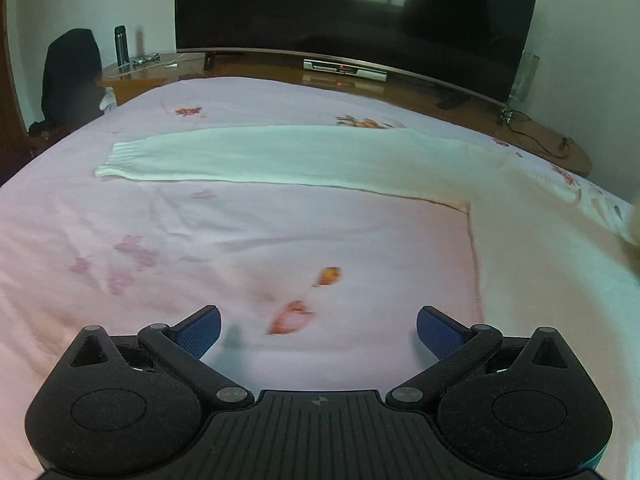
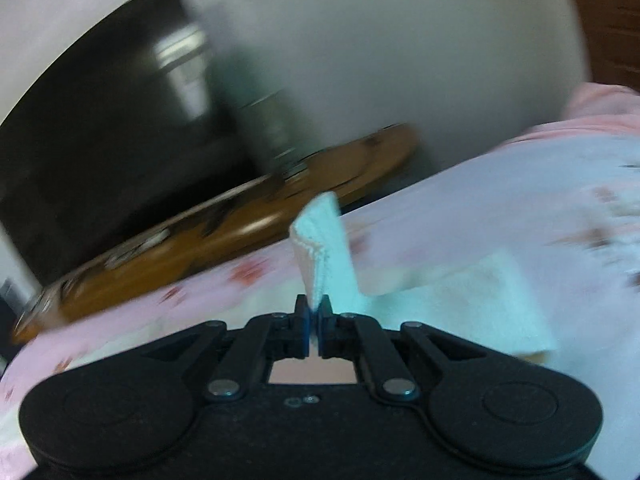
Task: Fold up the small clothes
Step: 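Carry the cuff across the sweater body with the right tool and release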
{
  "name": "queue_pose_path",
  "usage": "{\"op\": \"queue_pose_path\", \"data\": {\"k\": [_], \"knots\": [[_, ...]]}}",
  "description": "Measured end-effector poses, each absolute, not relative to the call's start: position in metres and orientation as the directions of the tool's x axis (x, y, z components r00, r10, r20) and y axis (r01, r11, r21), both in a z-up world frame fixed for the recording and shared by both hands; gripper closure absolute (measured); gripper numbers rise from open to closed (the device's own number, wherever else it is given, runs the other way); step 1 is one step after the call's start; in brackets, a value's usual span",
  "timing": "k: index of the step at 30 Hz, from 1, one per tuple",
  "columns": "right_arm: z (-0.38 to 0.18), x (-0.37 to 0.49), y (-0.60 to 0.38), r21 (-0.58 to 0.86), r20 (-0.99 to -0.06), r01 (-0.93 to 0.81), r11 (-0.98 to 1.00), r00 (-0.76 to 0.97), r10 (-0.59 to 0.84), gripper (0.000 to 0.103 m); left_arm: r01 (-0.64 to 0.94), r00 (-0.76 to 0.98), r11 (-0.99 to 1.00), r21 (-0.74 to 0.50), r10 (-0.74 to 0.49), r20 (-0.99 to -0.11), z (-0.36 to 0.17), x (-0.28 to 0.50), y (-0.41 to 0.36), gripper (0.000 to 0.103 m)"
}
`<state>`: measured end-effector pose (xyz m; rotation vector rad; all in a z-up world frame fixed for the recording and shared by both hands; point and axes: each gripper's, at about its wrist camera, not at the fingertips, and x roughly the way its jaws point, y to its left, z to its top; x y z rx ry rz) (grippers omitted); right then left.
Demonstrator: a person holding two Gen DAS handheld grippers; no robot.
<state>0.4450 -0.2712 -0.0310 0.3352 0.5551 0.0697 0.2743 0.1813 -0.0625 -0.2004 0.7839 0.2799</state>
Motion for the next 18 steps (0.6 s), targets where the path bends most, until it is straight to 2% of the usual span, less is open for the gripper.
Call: {"op": "queue_pose_path", "data": {"k": [6,7,8,9,11,13,14,15,16,18], "knots": [[-0.068,0.468,-0.154,0.294,-0.589,-0.121,0.948,0.759,0.279,0.097,-0.322,0.673,0.945,-0.055,0.187,-0.716,-0.055,0.272,0.207,0.0],[-0.074,0.471,-0.141,0.287,-0.606,-0.143,0.947,0.739,0.295,0.093,-0.316,0.679,0.947,-0.059,0.182,-0.711,-0.053,0.274,0.207,0.0],[-0.083,0.475,-0.128,0.286,-0.635,-0.17,0.943,0.703,0.32,0.082,-0.31,0.686,0.949,-0.063,0.177,-0.706,-0.052,0.276,0.206,0.0],[-0.086,0.475,-0.12,0.267,-0.648,-0.187,0.945,0.691,0.32,0.081,-0.299,0.692,0.952,-0.071,0.165,-0.703,-0.051,0.28,0.205,0.0],[-0.078,0.457,-0.109,0.21,-0.622,-0.223,0.952,0.721,0.306,0.078,-0.272,0.708,0.958,-0.094,0.133,-0.694,-0.05,0.289,0.196,0.0],[-0.067,0.435,-0.117,0.22,-0.586,-0.237,0.946,0.744,0.322,0.08,-0.235,0.727,0.963,-0.129,0.086,-0.681,-0.05,0.303,0.184,0.002],[-0.062,0.422,-0.125,0.209,-0.57,-0.233,0.95,0.76,0.312,0.08,-0.206,0.736,0.966,-0.155,0.049,-0.675,-0.05,0.313,0.175,0.025],[-0.057,0.413,-0.135,0.193,-0.565,-0.219,0.956,0.772,0.291,0.08,-0.183,0.734,0.968,-0.172,0.018,-0.679,-0.052,0.324,0.165,0.037],[-0.055,0.404,-0.144,0.188,-0.563,-0.203,0.961,0.78,0.275,0.079,-0.157,0.725,0.968,-0.196,-0.022,-0.688,-0.055,0.339,0.153,0.046],[-0.054,0.401,-0.168,0.198,-0.564,-0.158,0.967,0.789,0.245,0.078,-0.105,0.724,0.96,-0.26,-0.105,-0.682,-0.06,0.362,0.128,0.046]]}}
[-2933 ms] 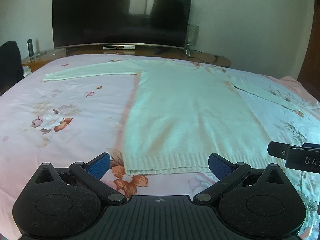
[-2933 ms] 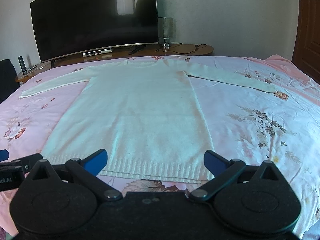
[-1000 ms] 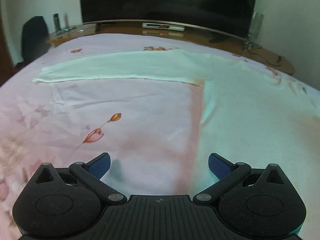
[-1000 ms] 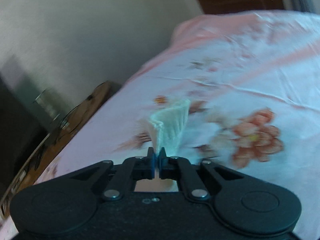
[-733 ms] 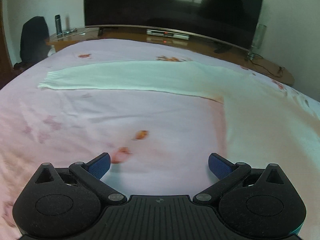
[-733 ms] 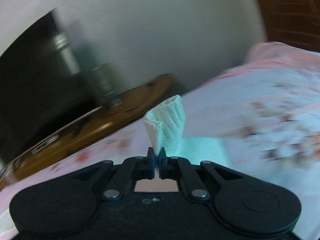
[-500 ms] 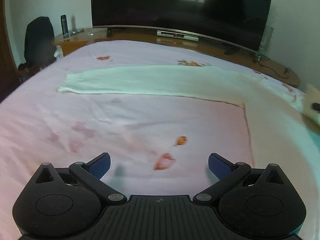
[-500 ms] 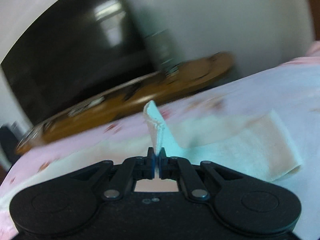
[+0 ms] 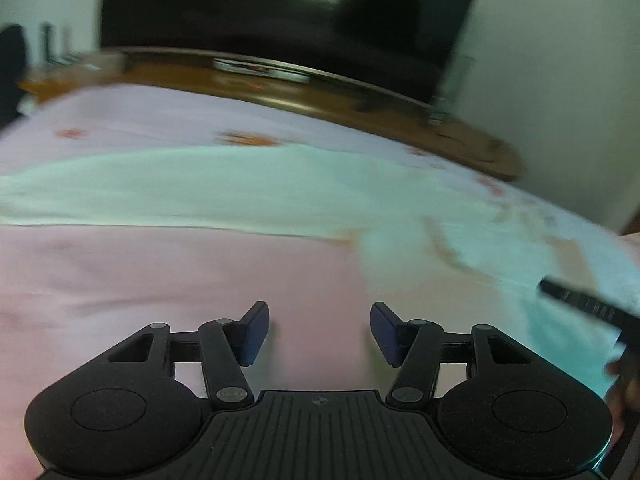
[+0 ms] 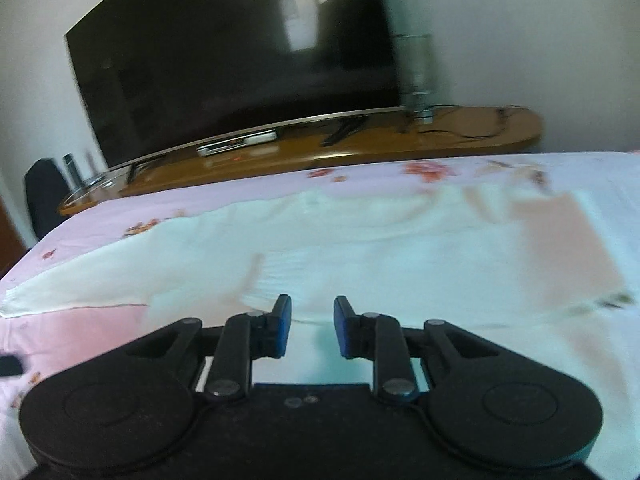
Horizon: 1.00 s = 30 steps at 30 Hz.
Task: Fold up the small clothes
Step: 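Carry the cuff across the sweater body with the right tool and release, then close the left tool on the other sleeve cuff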
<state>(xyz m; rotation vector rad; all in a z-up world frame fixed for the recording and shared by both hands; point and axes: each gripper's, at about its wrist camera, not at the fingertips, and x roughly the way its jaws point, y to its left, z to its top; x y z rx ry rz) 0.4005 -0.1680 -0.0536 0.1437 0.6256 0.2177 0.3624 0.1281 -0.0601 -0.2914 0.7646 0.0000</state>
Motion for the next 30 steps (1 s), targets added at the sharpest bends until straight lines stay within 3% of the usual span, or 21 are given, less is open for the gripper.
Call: {"op": "queue_pose_path", "data": {"k": [5,12,13,14,15,16,21,30], "knots": [[-0.059,0.389,-0.217,0.247,-0.577,-0.044,0.968,0.796,0.183,0.079,-0.01,0.685,0.934,-0.356,-0.253,-0.684,-0.078,0.419,0.059,0.046],[-0.069,0.38,-0.257,0.267,-0.575,0.012,0.964,0.804,0.149,0.079,-0.038,0.667,0.903,-0.428,-0.296,-0.684,-0.099,0.466,0.016,0.046],[-0.069,0.379,-0.264,0.272,-0.574,0.021,0.962,0.806,0.145,0.079,-0.039,0.667,0.899,-0.437,-0.302,-0.681,-0.101,0.47,0.014,0.055],[-0.069,0.378,-0.269,0.277,-0.574,0.031,0.96,0.807,0.139,0.079,-0.034,0.662,0.899,-0.437,-0.307,-0.684,-0.103,0.476,0.008,0.081],[-0.071,0.381,-0.272,0.279,-0.574,0.037,0.96,0.808,0.135,0.079,-0.033,0.651,0.903,-0.429,-0.306,-0.695,-0.105,0.48,0.006,0.093],[-0.071,0.381,-0.276,0.282,-0.574,0.045,0.958,0.808,0.131,0.079,-0.031,0.65,0.904,-0.425,-0.306,-0.696,-0.106,0.484,0.003,0.097],[-0.074,0.379,-0.294,0.278,-0.589,0.067,0.958,0.8,0.114,0.079,0.002,0.701,0.922,-0.387,-0.277,-0.657,-0.085,0.482,0.019,0.1],[-0.082,0.397,-0.312,0.259,-0.611,0.104,0.96,0.788,0.08,0.077,-0.099,0.723,0.938,-0.331,-0.161,-0.672,-0.082,0.471,0.082,0.1]]}}
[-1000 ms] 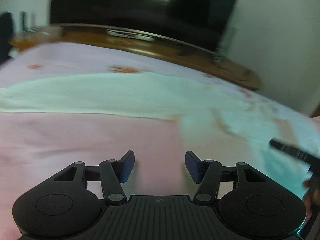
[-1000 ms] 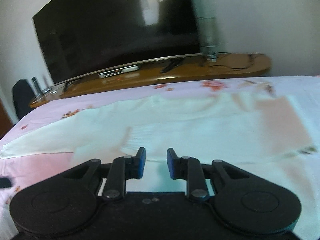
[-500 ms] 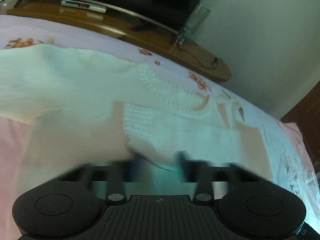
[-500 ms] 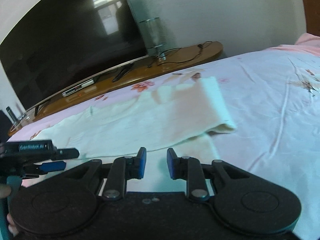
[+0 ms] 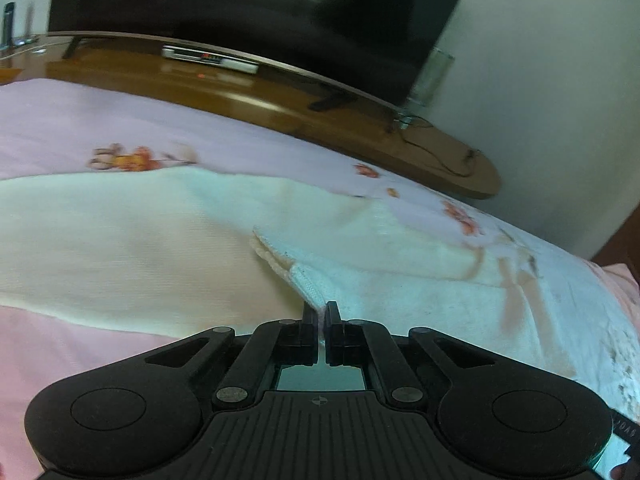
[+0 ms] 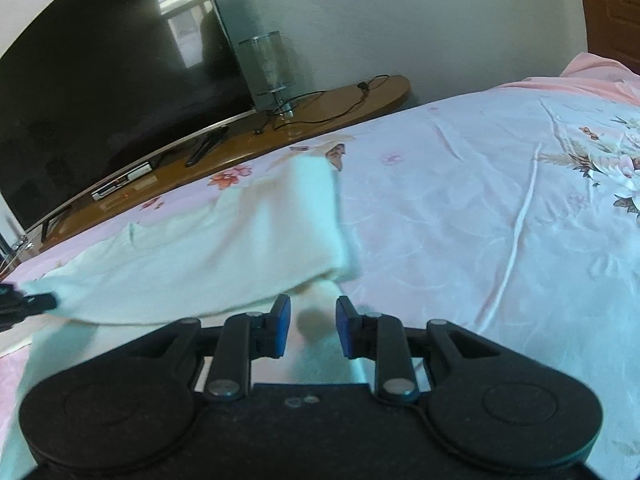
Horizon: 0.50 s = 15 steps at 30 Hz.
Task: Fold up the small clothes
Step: 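Close the left tool on the other sleeve cuff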
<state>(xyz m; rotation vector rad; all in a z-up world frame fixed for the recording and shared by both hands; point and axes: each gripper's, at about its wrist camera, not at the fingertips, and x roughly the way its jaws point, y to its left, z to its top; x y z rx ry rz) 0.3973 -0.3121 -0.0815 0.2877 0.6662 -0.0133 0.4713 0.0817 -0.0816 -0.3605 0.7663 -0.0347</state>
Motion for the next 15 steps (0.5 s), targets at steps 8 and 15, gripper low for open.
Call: {"op": "queue_pose_path", "data": {"k": [8,15], "knots": [[-0.088,0.425,-0.312,0.199,-0.633,0.088,0.976,0.772,0.059,0.078,-0.105,0.698,0.94,-0.326,-0.163,-0.697,-0.098,0.467,0.082,0.1],[-0.092,0.433,-0.323,0.198,-0.64,0.11,0.974,0.767,0.043,0.099,-0.107,0.696,0.939,-0.327,-0.164,-0.699,-0.103,0.468,0.078,0.1]]}}
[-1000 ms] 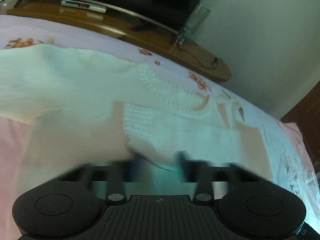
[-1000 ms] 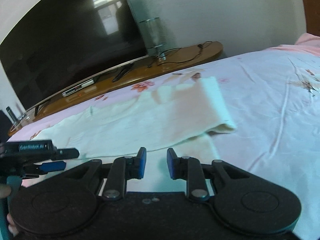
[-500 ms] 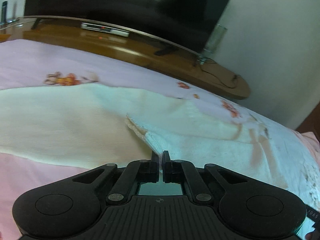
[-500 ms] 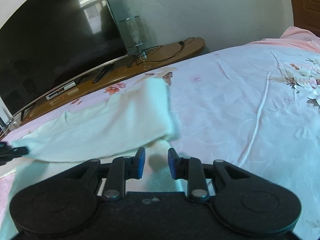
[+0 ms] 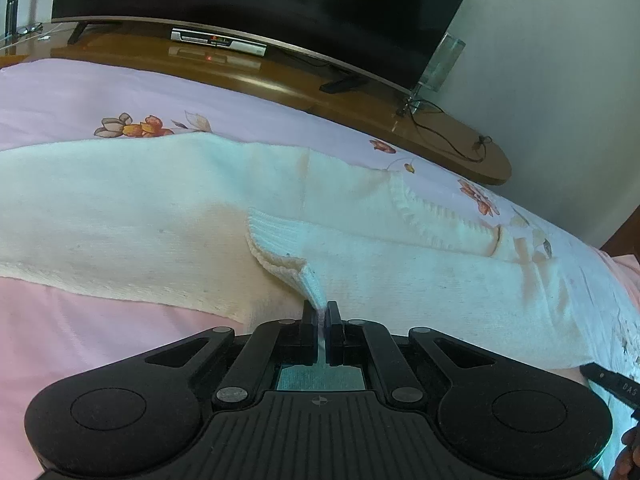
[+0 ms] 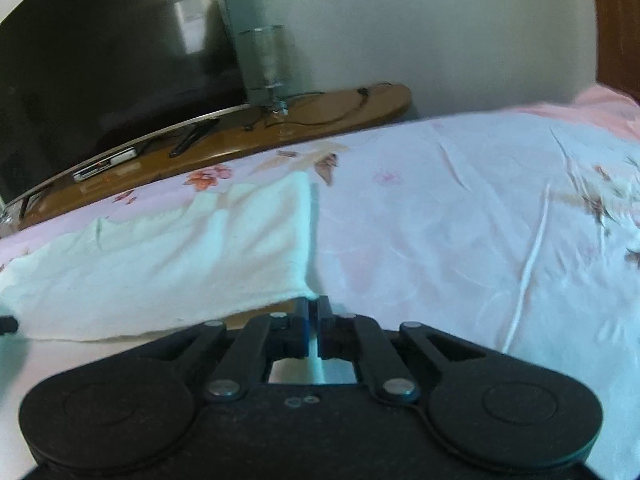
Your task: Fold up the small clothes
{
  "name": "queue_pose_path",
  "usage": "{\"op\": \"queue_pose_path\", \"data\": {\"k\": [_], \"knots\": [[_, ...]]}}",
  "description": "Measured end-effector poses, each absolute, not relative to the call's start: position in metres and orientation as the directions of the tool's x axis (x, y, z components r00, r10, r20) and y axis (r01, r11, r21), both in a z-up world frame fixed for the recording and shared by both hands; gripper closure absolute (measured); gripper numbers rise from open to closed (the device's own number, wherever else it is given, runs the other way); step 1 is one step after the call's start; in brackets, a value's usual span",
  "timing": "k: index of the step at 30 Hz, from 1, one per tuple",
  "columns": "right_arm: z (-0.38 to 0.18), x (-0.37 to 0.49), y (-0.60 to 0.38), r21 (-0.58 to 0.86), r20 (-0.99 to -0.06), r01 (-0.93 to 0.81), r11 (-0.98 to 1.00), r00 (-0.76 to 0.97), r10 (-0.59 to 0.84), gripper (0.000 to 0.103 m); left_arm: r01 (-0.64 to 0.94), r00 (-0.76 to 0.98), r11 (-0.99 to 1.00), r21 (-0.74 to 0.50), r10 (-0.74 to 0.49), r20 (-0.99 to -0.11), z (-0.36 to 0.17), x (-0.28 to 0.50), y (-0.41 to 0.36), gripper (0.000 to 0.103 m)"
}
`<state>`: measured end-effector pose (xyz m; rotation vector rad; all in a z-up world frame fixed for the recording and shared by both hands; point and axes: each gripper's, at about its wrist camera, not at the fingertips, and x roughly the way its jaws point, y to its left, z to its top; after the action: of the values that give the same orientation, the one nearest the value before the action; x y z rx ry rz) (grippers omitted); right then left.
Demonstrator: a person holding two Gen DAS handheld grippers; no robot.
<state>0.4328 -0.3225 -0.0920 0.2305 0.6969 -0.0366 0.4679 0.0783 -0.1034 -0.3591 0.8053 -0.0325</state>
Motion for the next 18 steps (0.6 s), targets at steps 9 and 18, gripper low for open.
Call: {"op": "queue_pose_path", "data": {"k": [9,18], "knots": [[-0.07,0.406,-0.332,0.204,-0.564,0.047,0.978,0.822,0.079,0.081,-0.139,0.713,0.946,-0.292,-0.108,-0.692,-0.095,0.454,0.091,0.099],[-0.064,0.434,-0.323,0.217,-0.529,-0.022,0.976,0.838,0.137,0.083,-0.162,0.8,0.95,-0.265,-0.031,-0.6,-0.076,0.447,0.085,0.099]]}}
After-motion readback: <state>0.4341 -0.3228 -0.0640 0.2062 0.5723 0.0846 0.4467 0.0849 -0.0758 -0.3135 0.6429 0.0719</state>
